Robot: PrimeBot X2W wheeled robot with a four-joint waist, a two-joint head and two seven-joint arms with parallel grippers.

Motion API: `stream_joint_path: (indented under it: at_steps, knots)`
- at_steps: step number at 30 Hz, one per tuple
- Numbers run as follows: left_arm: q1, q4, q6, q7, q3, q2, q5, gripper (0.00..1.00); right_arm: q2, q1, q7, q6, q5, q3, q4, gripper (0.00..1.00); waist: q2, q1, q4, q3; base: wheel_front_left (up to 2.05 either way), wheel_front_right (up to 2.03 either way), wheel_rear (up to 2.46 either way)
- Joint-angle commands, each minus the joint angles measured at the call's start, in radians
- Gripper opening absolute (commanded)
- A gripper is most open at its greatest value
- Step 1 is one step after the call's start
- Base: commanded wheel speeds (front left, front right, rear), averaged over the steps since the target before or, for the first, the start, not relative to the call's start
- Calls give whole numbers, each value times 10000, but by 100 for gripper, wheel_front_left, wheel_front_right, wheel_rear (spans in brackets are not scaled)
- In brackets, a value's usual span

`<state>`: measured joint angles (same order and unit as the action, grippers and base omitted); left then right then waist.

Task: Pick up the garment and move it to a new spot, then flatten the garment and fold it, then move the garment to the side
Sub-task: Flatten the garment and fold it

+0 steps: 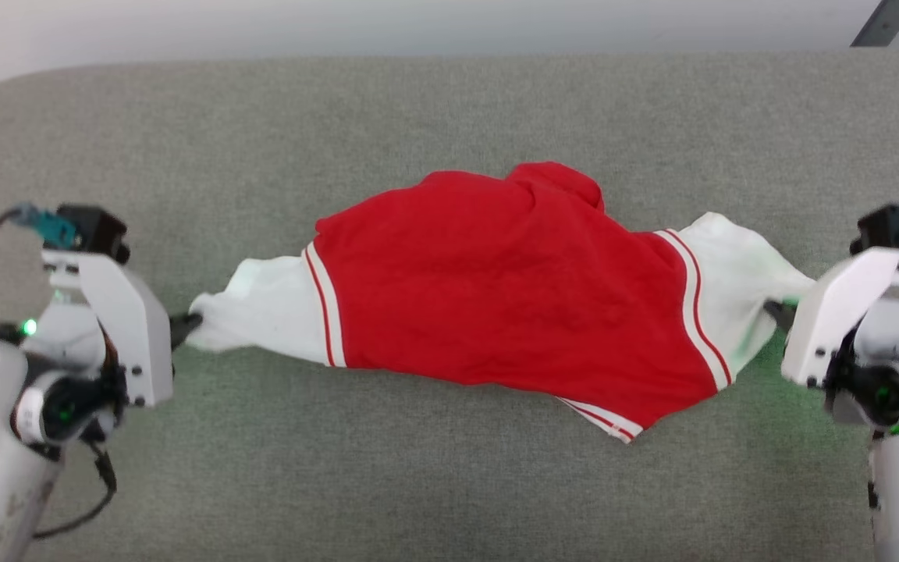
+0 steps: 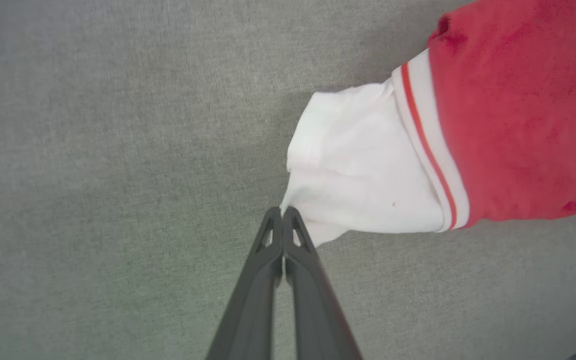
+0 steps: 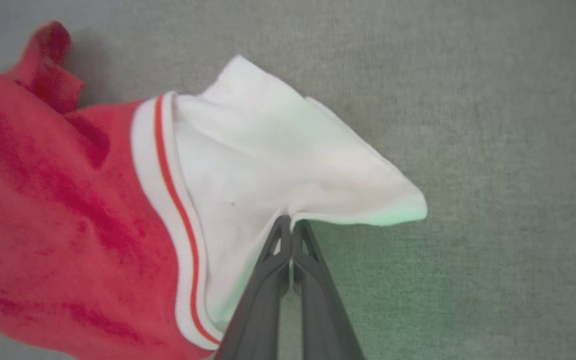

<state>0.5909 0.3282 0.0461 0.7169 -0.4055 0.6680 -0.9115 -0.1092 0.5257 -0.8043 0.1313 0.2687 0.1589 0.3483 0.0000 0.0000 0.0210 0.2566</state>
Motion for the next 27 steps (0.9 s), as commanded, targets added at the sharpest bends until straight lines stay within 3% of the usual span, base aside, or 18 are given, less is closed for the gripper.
stream_joint_path:
  at_steps: [1, 10, 14, 22, 27]
  knots:
    - [302, -137, 61, 22, 32, 33, 78, 0, 13, 289, -124, -12, 280, -13, -178, 0, 0, 0, 52, -228, 0, 0, 0]
    - [2265, -649, 209, 427, 227, 199, 191, 0, 101, 1975, -660, -12, 1614, 279, -857, 0, 0, 0, 156, -1127, 0, 0, 0]
    - [3423, -463, 315, 478, 326, 197, 319, 0, 261, 3072, -599, -12, 2108, 752, -504, 0, 0, 0, 211, -1524, 0, 0, 0]
    - [5817, 531, 565, -4, 190, -88, 945, 0, 492, 5178, 698, -12, 2636, 1222, 796, 0, 0, 0, 363, -2185, 0, 0, 0]
    - [6987, 1340, 639, -206, -36, -332, 1302, 0, 547, 6135, 1446, -12, 2873, 892, 1553, 0, 0, 0, 427, -2501, 0, 0, 0]
